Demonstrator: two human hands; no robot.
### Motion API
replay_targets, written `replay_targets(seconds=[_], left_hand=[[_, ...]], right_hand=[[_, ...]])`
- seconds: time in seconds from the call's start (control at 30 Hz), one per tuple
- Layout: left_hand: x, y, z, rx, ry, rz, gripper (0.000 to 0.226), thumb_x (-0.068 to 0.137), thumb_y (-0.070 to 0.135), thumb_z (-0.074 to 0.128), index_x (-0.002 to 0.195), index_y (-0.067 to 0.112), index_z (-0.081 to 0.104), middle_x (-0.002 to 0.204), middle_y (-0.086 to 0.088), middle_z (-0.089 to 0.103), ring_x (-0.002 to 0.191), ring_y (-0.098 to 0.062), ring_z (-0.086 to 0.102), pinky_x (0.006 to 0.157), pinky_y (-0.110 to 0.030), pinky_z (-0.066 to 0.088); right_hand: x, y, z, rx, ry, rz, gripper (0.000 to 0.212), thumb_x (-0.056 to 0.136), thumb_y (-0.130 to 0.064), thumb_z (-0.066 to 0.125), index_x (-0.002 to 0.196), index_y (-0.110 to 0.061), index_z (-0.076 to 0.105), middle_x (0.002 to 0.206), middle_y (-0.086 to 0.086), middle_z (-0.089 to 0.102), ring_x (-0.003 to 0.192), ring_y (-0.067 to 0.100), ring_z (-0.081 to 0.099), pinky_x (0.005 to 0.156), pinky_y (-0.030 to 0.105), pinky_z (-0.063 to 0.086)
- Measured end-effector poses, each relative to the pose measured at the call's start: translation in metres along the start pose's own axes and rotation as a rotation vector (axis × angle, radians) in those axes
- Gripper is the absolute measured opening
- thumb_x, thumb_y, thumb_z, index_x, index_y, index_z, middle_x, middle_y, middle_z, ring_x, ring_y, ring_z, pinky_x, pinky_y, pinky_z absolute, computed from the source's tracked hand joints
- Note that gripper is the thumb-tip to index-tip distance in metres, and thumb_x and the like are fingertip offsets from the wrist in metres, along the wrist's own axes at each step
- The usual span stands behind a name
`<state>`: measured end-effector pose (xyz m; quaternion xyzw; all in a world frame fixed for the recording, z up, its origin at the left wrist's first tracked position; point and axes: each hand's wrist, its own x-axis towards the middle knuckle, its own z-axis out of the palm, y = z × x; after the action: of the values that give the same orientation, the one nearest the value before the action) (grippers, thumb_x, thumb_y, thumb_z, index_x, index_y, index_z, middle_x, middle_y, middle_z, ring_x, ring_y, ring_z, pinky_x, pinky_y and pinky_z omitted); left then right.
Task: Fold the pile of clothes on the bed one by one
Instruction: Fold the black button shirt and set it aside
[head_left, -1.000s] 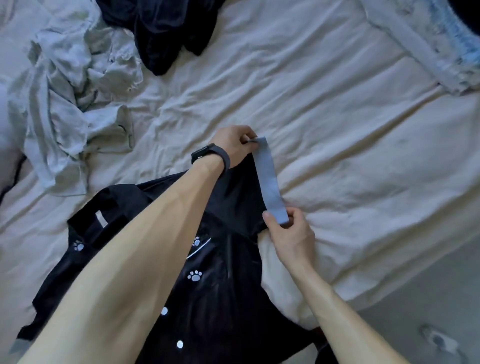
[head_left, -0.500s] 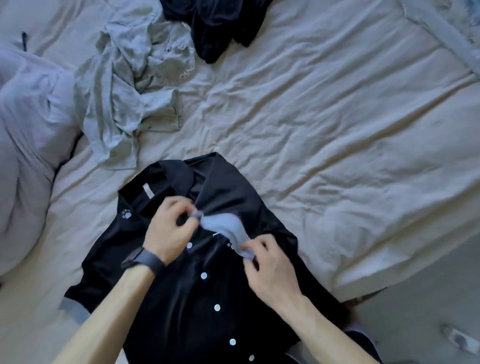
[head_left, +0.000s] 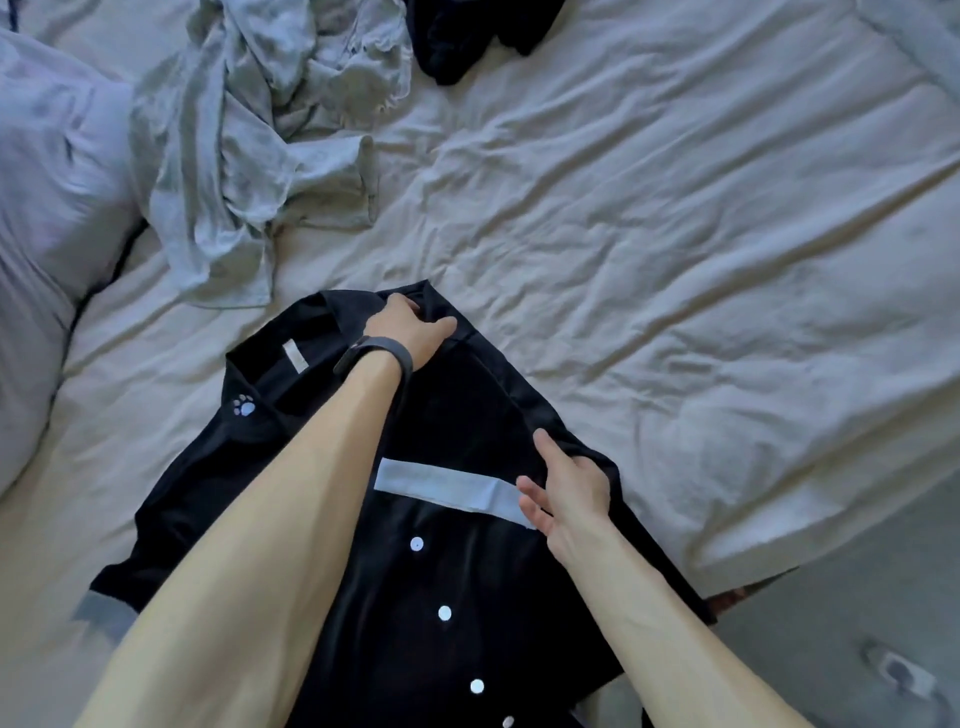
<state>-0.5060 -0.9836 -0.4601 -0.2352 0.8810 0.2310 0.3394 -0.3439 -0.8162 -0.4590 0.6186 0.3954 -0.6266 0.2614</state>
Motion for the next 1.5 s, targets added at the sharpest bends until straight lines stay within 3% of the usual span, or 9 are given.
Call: replay_targets(seconds=[0.1,0.27,0.6,0.8,0.97,1.1,1.17,1.27,1.5], left_hand=[[0.017,0.007,0.001,0.05,-0.032,-0.015,0.031,0.092,0.04,0.065,0.075,0.016,0.055,0.076,-0.001,0.056,0.067,-0.02,0.051,0.061,-0.031,0.04],[0.034,0.013,0.004,-0.329,-0.071,0.016,0.044,0.09,0.046,0.071,0.126,0.024,0.059,0.101,0.009,0.061,0.095,-0.016,0.06,0.093,-0.039,0.056],[0.051,0.018,0.02,-0.289,-0.061,0.073,0.043,0.088,0.048,0.071,0.125,0.031,0.059,0.113,0.005,0.061,0.105,-0.018,0.062,0.092,-0.035,0.052],[-0.025,-0.01,0.05,-0.09,0.423,0.291,0.044,0.092,0.024,0.062,0.135,0.019,0.053,0.131,-0.003,0.054,0.115,-0.022,0.053,0.094,-0.04,0.047],[-0.089,-0.061,0.131,0.145,0.503,0.231,0.06,0.085,0.049,0.061,0.137,0.021,0.054,0.153,-0.008,0.037,0.138,-0.028,0.04,0.108,-0.052,0.036],[-0.099,-0.079,0.171,0.223,0.3,0.104,0.102,0.08,0.082,0.039,0.16,0.031,0.003,0.167,-0.004,-0.013,0.154,-0.025,-0.012,0.117,-0.052,-0.014],[-0.095,-0.082,0.177,0.184,0.247,0.099,0.109,0.078,0.087,0.038,0.157,0.034,-0.016,0.162,0.001,-0.03,0.149,-0.022,-0.03,0.113,-0.052,-0.025],[-0.091,-0.09,0.177,0.205,0.209,0.162,0.112,0.079,0.086,0.041,0.156,0.033,-0.02,0.161,0.001,-0.034,0.146,-0.021,-0.035,0.113,-0.052,-0.027],[-0.123,-0.149,0.162,0.096,0.421,0.289,0.08,0.091,0.056,0.051,0.159,0.032,0.017,0.168,-0.003,-0.001,0.155,-0.022,-0.001,0.121,-0.059,0.009]], right_hand=[[0.007,-0.001,0.0,0.19,0.01,0.034,0.034,0.09,-0.022,0.078,0.118,-0.009,0.064,0.108,0.003,0.065,0.068,0.014,0.071,0.049,0.024,0.054],[0.016,-0.008,-0.011,0.285,-0.013,0.012,0.038,0.088,-0.027,0.08,0.118,-0.012,0.062,0.106,0.003,0.066,0.065,0.01,0.071,0.055,0.022,0.055],[0.026,-0.018,-0.008,0.009,0.045,-0.182,0.027,0.089,-0.032,0.078,0.105,-0.015,0.066,0.095,-0.005,0.072,0.068,0.013,0.073,0.057,0.027,0.054],[-0.01,-0.006,-0.028,-0.486,0.045,-0.228,0.035,0.09,-0.036,0.071,0.116,-0.027,0.049,0.112,-0.008,0.057,0.076,0.017,0.068,0.063,0.034,0.06],[-0.011,-0.039,0.0,-0.899,-0.054,-0.805,0.006,0.096,-0.035,0.059,0.099,-0.03,0.06,0.101,-0.011,0.064,0.093,0.007,0.059,0.08,0.027,0.044],[0.054,-0.049,0.063,-1.477,-0.149,-1.467,0.055,0.099,-0.044,0.04,0.15,-0.024,0.045,0.161,0.006,0.035,0.149,0.024,0.027,0.119,0.044,0.021],[0.09,-0.06,0.081,-1.844,-0.144,-1.495,0.066,0.101,-0.054,0.025,0.162,-0.032,0.014,0.171,0.0,-0.002,0.156,0.018,-0.009,0.124,0.051,-0.003],[0.116,-0.072,0.088,-2.053,-0.043,-1.549,0.07,0.101,-0.061,0.016,0.162,-0.033,-0.004,0.169,-0.002,-0.015,0.154,0.017,-0.021,0.123,0.053,-0.012],[0.062,-0.024,0.07,-1.901,0.032,-1.573,0.071,0.099,-0.057,0.028,0.161,-0.023,0.021,0.171,0.004,0.006,0.157,0.023,-0.005,0.123,0.058,0.002]])
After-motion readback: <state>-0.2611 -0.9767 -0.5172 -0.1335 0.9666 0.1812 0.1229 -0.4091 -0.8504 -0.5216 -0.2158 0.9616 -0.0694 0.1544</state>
